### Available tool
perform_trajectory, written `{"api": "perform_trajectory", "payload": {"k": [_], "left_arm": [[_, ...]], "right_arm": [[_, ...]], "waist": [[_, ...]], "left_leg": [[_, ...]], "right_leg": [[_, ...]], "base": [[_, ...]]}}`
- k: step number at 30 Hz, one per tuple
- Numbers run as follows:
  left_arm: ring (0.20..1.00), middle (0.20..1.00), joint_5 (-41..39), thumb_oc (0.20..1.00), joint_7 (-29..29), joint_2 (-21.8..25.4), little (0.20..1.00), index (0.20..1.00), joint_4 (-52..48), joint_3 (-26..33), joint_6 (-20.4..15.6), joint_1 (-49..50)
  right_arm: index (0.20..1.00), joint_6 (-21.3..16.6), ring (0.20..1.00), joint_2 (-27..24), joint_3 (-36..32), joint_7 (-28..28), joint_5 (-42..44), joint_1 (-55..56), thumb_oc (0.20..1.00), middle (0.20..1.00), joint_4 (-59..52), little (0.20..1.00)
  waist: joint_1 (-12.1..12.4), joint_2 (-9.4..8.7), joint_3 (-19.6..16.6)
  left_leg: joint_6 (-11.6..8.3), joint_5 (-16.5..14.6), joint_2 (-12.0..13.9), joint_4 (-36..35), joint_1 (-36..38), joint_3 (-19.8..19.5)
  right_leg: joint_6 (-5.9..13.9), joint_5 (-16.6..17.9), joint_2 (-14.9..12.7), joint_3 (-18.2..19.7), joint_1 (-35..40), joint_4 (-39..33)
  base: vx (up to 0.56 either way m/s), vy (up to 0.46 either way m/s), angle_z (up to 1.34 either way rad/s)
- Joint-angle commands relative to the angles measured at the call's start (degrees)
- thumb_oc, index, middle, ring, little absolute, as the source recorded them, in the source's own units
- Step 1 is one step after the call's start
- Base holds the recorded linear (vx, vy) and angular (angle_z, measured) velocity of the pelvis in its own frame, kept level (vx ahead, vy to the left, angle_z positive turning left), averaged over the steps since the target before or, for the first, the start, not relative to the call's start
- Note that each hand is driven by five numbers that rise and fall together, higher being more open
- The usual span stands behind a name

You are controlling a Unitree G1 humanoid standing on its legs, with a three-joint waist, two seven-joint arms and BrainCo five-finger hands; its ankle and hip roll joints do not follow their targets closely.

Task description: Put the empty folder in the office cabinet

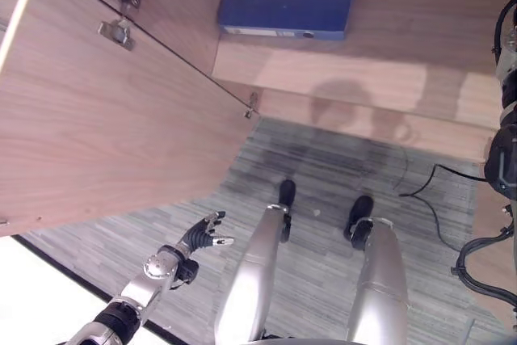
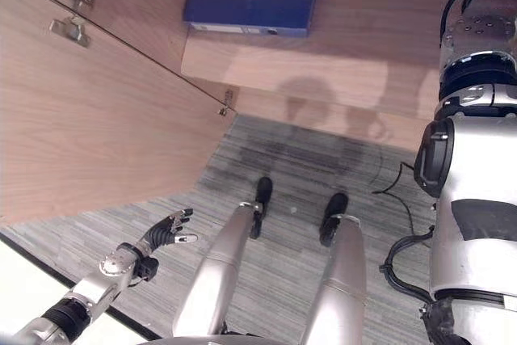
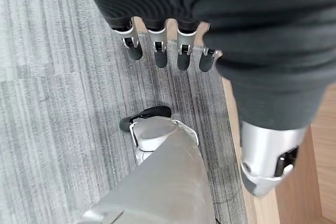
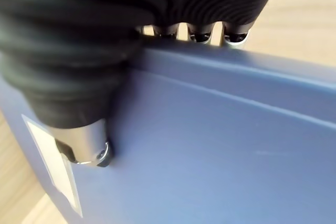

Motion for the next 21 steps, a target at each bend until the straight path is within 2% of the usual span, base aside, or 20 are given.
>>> {"api": "perform_trajectory", "payload": {"k": [1,4,12,18,21], "left_arm": [[1.000,1.000,-2.7,1.000,1.7,4.3,1.000,1.000,-0.6,1.1,-1.9,-1.0],[1.000,1.000,-4.3,1.000,2.9,3.9,1.000,1.000,-0.8,1.6,-2.1,-1.1],[1.000,1.000,-4.8,1.000,5.2,4.0,1.000,1.000,-1.5,2.7,-2.6,0.7],[1.000,1.000,-2.6,1.000,8.0,4.9,1.000,1.000,-1.2,1.4,-1.9,1.2],[1.000,1.000,-2.1,1.000,8.7,5.2,1.000,1.000,-1.0,0.9,-2.0,1.7]], "right_arm": [[0.200,-0.1,0.200,-1.6,2.5,1.0,-2.3,-0.8,0.200,0.200,-4.9,0.200],[0.200,-0.1,0.200,1.0,1.2,0.1,-1.6,1.2,0.200,0.200,-4.3,0.200],[0.200,-1.2,0.200,3.0,-0.8,-5.1,-2.2,1.8,0.200,0.200,-2.4,0.200],[0.200,4.9,0.200,5.9,0.2,-11.8,-4.6,2.2,0.200,0.200,4.6,0.200],[0.200,5.9,0.200,6.4,0.8,-13.3,-6.1,2.2,0.200,0.200,5.2,0.200]], "waist": [[0.5,-1.23,-0.3],[0.1,-1.45,0.2],[0.1,-1.51,-0.3],[-0.8,-2.08,0.0],[-1.1,-2.19,0.2]], "left_leg": [[0.72,-9.5,2.4,2.5,1.9,-1.3],[0.68,-10.2,2.4,4.3,-0.9,-1.6],[0.58,-10.4,1.8,5.0,-4.0,-1.8],[0.30,-9.9,2.1,3.2,-3.2,-1.6],[0.24,-9.7,2.1,2.8,-3.2,-1.5]], "right_leg": [[5.89,-12.4,1.2,5.0,5.6,2.7],[5.74,-13.0,1.4,4.9,3.1,4.5],[5.24,-13.9,0.8,4.8,0.2,6.2],[4.67,-14.1,1.2,4.7,0.7,5.6],[4.57,-14.0,1.1,4.5,0.9,5.3]], "base": [[0.00,0.000,0.00],[0.00,-0.004,0.02],[0.01,-0.025,0.06],[0.00,-0.011,0.01],[-0.01,-0.011,0.00]]}}
